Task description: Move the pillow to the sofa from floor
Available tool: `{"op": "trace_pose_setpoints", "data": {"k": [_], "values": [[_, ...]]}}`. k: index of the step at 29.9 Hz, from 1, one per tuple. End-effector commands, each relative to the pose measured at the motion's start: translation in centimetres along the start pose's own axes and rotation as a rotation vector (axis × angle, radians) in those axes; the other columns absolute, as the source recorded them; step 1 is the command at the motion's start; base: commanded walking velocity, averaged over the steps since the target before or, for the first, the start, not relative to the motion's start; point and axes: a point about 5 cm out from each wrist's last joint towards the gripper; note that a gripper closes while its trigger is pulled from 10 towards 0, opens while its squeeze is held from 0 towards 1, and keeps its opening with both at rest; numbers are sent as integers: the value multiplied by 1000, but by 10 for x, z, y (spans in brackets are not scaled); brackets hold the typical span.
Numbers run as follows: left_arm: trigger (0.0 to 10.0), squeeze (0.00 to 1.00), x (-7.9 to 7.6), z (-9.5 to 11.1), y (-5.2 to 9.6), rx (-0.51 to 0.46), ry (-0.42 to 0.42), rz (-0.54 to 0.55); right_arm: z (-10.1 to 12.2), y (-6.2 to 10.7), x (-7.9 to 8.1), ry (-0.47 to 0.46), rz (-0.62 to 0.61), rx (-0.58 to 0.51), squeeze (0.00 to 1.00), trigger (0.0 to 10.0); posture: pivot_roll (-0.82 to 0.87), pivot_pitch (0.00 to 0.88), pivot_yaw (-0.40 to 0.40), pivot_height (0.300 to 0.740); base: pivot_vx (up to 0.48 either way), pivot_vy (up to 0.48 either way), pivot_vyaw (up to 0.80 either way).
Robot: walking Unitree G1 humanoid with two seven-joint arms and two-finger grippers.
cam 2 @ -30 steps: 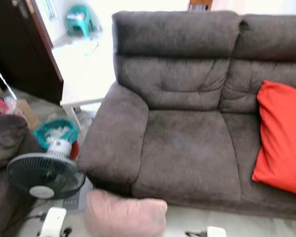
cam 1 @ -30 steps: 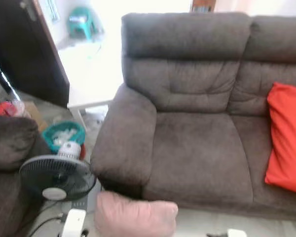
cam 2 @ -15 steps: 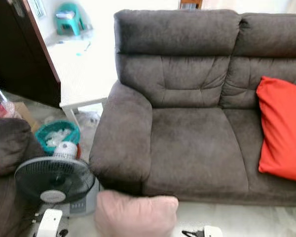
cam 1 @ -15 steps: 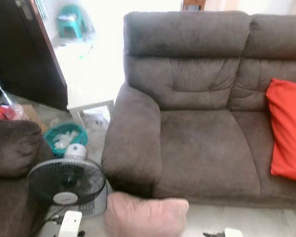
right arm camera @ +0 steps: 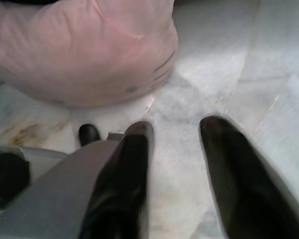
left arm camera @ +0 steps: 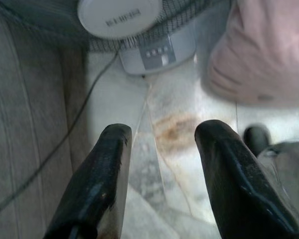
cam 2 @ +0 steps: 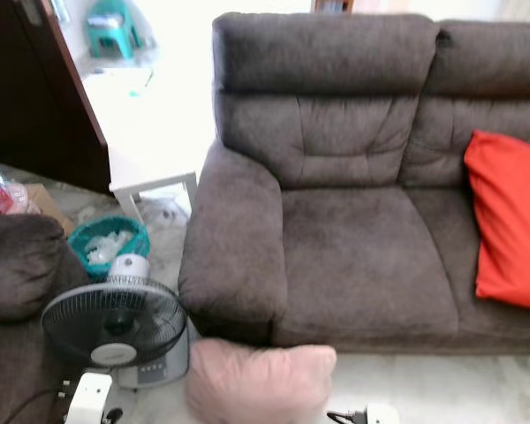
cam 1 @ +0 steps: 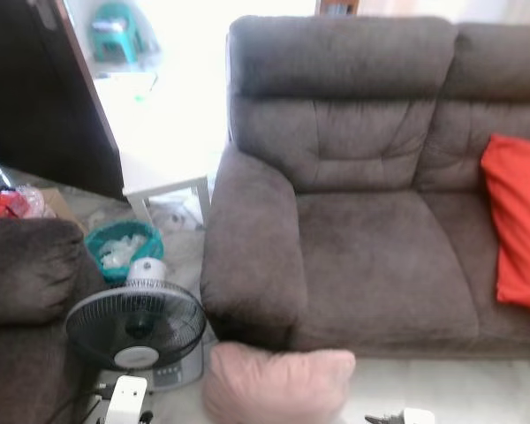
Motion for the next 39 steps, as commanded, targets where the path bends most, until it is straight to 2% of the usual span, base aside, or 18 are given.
{"op": "trace_pose_setpoints", "data": {"k": [1, 39], "values": [[10000, 0, 3, -3, 1, 10, -21, 3, 2, -1, 3, -3, 7, -5, 0, 10000, 103, 22, 16, 740, 0, 0, 0], [10000, 0, 4, 1, 1, -34, -24, 10, 2, -1, 4, 2, 16, -5, 0, 10000, 104, 21, 18, 740, 0, 0, 0]]}}
Point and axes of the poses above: a point about 5 cm out from each wrist's last joint towards the gripper, its own y axis pointing back from the gripper into the wrist, its own z axis along the axis of the wrist's last joint, x = y × z, and after that the axes turned 2 degrees about -y, right-handed
